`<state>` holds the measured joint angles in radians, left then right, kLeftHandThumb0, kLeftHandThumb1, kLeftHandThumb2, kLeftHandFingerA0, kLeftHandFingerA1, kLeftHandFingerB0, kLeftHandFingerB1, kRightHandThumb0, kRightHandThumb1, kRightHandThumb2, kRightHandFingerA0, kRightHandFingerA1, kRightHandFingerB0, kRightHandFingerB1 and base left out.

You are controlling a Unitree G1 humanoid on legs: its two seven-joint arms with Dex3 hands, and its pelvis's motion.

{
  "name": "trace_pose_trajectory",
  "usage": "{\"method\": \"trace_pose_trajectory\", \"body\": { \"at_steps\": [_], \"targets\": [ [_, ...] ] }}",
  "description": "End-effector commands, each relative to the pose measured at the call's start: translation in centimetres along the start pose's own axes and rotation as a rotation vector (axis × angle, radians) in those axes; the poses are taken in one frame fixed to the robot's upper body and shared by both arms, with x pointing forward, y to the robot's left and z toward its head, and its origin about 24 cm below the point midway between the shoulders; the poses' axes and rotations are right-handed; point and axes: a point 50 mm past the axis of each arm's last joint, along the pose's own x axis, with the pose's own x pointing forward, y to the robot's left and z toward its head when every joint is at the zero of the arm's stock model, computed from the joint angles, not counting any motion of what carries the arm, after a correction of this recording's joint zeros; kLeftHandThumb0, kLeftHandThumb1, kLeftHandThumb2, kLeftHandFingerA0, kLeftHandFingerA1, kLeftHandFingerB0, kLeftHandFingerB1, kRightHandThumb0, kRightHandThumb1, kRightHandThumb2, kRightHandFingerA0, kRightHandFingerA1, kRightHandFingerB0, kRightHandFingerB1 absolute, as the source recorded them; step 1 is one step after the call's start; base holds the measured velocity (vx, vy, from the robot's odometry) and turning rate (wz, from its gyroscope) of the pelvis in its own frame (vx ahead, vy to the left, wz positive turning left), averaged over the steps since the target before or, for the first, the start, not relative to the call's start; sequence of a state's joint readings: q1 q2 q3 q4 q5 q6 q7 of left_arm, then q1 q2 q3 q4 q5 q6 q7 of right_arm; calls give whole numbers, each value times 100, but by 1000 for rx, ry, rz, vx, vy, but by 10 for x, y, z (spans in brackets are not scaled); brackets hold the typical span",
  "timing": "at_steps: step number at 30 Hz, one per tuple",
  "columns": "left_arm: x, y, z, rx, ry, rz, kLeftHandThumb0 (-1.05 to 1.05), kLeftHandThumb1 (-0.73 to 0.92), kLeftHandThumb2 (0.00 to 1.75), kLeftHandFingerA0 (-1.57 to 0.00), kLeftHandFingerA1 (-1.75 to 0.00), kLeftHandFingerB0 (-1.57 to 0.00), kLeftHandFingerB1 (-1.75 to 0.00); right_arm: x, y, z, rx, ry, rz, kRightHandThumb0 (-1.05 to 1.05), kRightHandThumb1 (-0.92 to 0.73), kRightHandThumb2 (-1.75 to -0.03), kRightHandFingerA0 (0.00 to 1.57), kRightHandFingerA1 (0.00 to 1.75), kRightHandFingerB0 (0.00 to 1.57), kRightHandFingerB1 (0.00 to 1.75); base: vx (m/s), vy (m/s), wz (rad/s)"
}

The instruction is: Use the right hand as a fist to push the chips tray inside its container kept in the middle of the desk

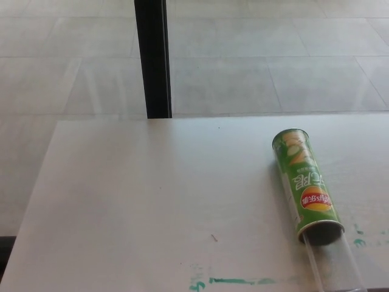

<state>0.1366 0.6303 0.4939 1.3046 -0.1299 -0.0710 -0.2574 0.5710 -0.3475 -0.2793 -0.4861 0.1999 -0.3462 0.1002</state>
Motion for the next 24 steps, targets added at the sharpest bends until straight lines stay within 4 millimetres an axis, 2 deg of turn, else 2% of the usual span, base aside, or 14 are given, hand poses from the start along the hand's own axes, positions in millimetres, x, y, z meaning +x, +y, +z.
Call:
{"method": "trace_pose_trajectory", "body": {
  "at_steps": [1,2,3,4,8,12,17,24],
  "targets": [
    [-3,12,2,-33,-25,19,-67,65,101,-48,-63,-36,-55,-8,23,11,-94,-20,457,-49,-78,-63,79,77,67,52,0,0,0],
    [-3,12,2,-31,-24,22,-67,65,101,-48,-63,-36,-55,-8,24,10,-111,-19,470,-49,-78,-63,79,77,67,52,0,0,0],
    [-3,12,3,-26,-26,23,-67,82,65,-53,-54,-41,-43,-9,25,9,-124,-18,479,-45,-63,-103,80,83,61,67,0,0,0],
    [-4,12,3,-8,-32,15,-67,84,65,-52,-54,-40,-43,-9,26,7,-126,-9,493,-49,-78,-63,80,77,68,51,0,0,0],
    [-3,12,5,-39,-28,21,-68,82,65,-53,-52,-40,-42,-12,29,5,-293,2,597,-51,-79,-64,75,70,65,49,0,0,0],
    [-3,13,4,-25,-25,22,-69,82,64,-53,-51,-41,-43,-14,32,5,-359,0,640,-53,-79,-63,77,70,66,50,0,0,0],
    [-3,13,4,-27,-28,21,-68,82,64,-52,-54,-42,-43,-18,32,5,-439,-35,692,-57,-79,-62,83,81,68,51,0,0,0],
    [-4,14,4,-39,-31,24,-69,81,64,-53,-55,-42,-44,-16,32,0,-522,-1,746,-60,-81,-64,81,79,65,50,0,0,0]
  ]
}}
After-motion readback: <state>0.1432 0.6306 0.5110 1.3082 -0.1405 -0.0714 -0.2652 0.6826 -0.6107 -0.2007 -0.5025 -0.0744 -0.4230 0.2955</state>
